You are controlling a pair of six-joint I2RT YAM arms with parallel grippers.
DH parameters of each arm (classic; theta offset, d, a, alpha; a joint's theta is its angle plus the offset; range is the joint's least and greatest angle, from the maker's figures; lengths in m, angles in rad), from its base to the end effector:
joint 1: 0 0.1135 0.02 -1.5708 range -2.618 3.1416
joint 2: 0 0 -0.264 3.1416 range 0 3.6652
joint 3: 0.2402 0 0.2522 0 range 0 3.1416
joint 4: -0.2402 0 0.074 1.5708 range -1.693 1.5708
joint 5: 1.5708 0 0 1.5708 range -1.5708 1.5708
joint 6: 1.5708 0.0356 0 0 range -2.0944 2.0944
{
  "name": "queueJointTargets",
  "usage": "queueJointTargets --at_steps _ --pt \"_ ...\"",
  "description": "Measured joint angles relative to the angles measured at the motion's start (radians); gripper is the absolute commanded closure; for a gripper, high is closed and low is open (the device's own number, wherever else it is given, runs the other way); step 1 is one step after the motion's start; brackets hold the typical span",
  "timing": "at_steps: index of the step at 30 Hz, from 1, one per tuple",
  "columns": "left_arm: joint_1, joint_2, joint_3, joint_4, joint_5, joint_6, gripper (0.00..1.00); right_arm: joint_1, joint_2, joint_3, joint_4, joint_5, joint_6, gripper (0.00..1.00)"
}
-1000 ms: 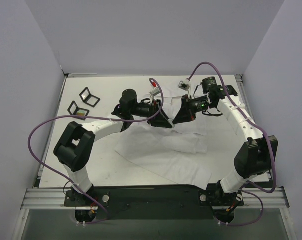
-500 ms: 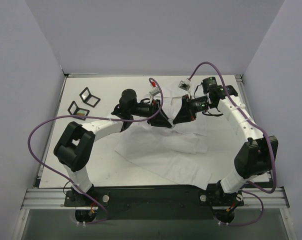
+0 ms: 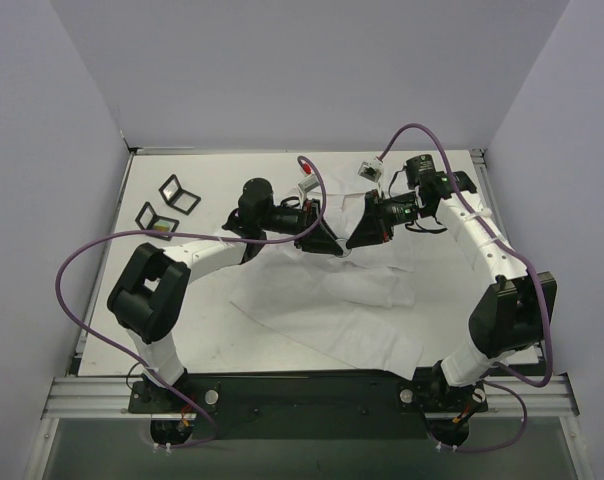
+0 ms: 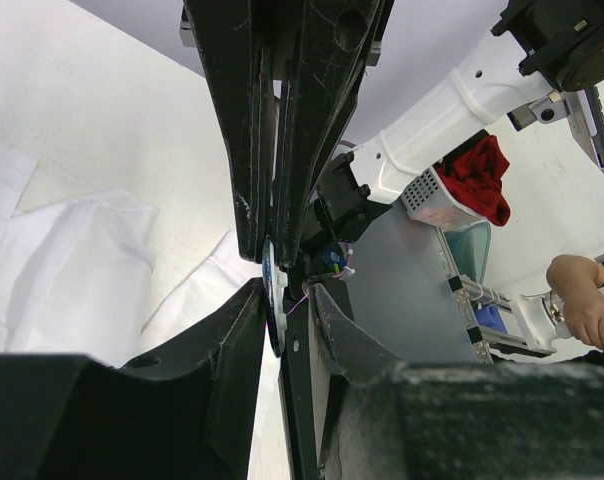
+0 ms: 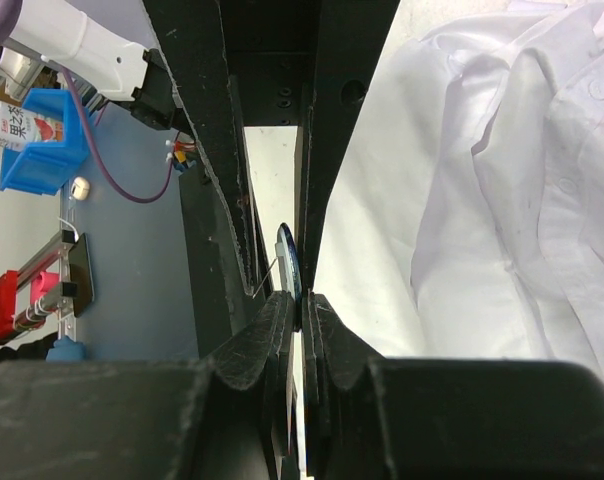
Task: Remove the brooch from the garment
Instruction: Close the brooch.
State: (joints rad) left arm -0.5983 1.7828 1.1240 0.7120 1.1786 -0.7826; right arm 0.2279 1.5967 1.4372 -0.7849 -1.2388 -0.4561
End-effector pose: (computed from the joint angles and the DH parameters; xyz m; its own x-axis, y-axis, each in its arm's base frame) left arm 0.3066 -0.2488 0.2737 -0.6583 0.1225 -0.7427 0.7243 -0.1657 -0.6693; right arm 0.3123 0.1070 0.3284 -0.4383 -0.2490 -0.8636 -0.8984 0.0920 0.4294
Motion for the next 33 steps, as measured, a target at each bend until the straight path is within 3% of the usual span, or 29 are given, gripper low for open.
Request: queueJointTargets --at_steps 33 --pt "-0.003 0.002 0.001 -0.12 -0.024 0.082 0.8 0.026 -0.01 -0.017 0.007 0.075 -0.017 1.0"
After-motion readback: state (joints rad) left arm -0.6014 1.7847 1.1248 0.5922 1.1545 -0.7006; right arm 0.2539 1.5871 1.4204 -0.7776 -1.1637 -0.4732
